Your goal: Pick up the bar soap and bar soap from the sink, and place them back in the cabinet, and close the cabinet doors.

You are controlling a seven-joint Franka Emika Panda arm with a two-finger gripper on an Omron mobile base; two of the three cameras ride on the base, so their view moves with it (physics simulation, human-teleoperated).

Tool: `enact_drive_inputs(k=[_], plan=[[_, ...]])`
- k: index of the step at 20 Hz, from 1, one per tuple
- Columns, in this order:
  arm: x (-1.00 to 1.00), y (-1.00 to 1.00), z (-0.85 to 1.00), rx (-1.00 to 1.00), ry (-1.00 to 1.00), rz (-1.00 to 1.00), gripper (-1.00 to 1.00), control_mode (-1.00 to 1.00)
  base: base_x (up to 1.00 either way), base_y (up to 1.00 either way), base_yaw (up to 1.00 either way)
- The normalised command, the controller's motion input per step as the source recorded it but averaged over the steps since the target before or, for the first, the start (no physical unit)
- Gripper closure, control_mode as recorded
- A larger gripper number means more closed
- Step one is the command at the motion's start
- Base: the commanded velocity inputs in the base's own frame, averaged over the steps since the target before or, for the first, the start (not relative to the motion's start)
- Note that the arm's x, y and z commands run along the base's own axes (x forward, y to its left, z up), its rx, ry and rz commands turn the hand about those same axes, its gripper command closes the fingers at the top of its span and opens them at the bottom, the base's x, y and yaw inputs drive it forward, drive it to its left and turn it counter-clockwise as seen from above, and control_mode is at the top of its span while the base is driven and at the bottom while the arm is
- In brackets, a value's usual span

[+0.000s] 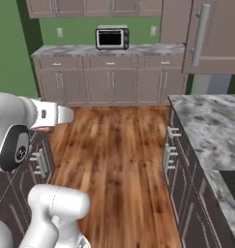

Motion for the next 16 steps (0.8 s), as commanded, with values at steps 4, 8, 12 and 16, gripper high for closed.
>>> enact_drive_inputs(k=[4, 8, 12, 16], plan=[[0.0, 0.0, 0.0, 0.0, 0.0, 0.0, 1.0, 1.0, 0.72, 0.05, -0.12], [0.0, 0.0, 0.0, 0.0, 0.0, 0.0, 1.0, 1.0, 0.87, 0.11, -0.05], [0.0, 0.0, 0.0, 0.0, 0.0, 0.0, 1.0, 1.0, 0.88, 0.1, -0.04], [0.0, 0.0, 0.0, 0.0, 0.0, 0.0, 1.0, 1.0, 0.85, 0.03, -0.06]])
